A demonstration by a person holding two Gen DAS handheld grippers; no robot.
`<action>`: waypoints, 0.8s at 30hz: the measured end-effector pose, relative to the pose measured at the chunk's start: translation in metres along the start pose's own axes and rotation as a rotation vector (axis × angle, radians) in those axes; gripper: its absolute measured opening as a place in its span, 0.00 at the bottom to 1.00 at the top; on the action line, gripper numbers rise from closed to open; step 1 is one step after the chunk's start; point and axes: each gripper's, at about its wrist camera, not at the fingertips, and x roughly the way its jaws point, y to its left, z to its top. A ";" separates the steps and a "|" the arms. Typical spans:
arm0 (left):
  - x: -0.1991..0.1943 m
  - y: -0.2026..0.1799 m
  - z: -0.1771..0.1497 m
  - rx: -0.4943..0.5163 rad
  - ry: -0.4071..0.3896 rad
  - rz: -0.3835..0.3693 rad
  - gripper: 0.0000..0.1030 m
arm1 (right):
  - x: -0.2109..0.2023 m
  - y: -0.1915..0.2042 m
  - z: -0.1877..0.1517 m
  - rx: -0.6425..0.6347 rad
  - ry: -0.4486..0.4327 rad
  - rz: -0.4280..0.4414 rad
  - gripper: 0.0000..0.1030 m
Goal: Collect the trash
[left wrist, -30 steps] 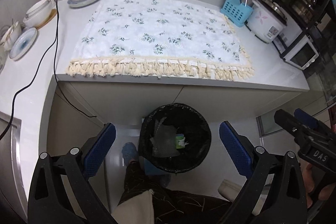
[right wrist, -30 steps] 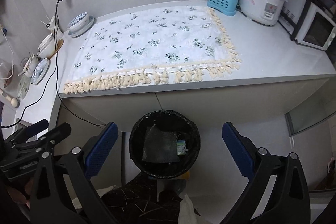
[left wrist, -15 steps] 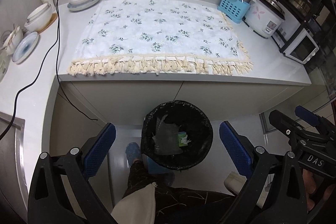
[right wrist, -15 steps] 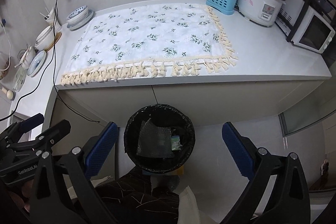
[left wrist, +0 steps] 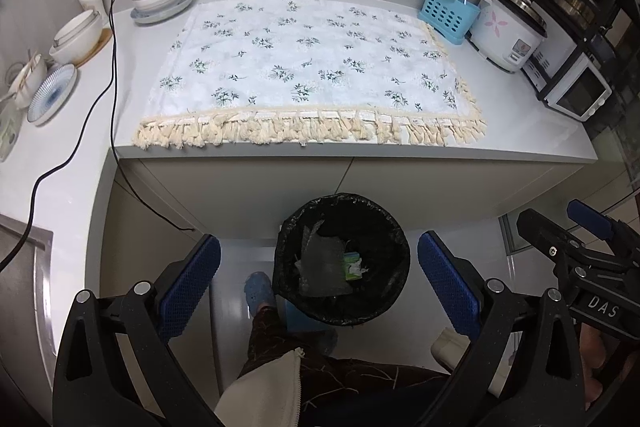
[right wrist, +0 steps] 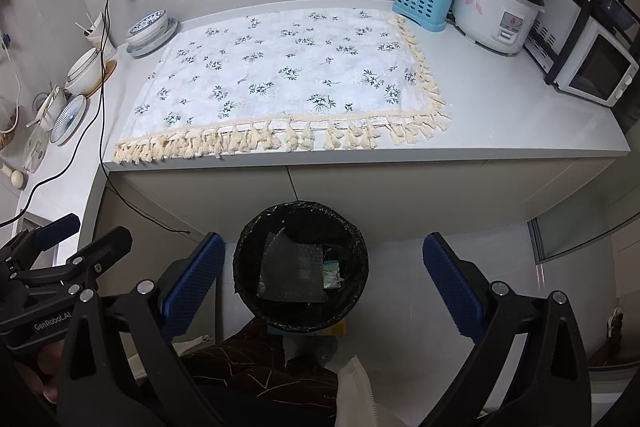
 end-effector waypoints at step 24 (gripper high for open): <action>0.003 -0.001 0.006 0.017 0.009 0.007 0.94 | 0.006 -0.002 0.008 -0.009 0.022 -0.012 0.93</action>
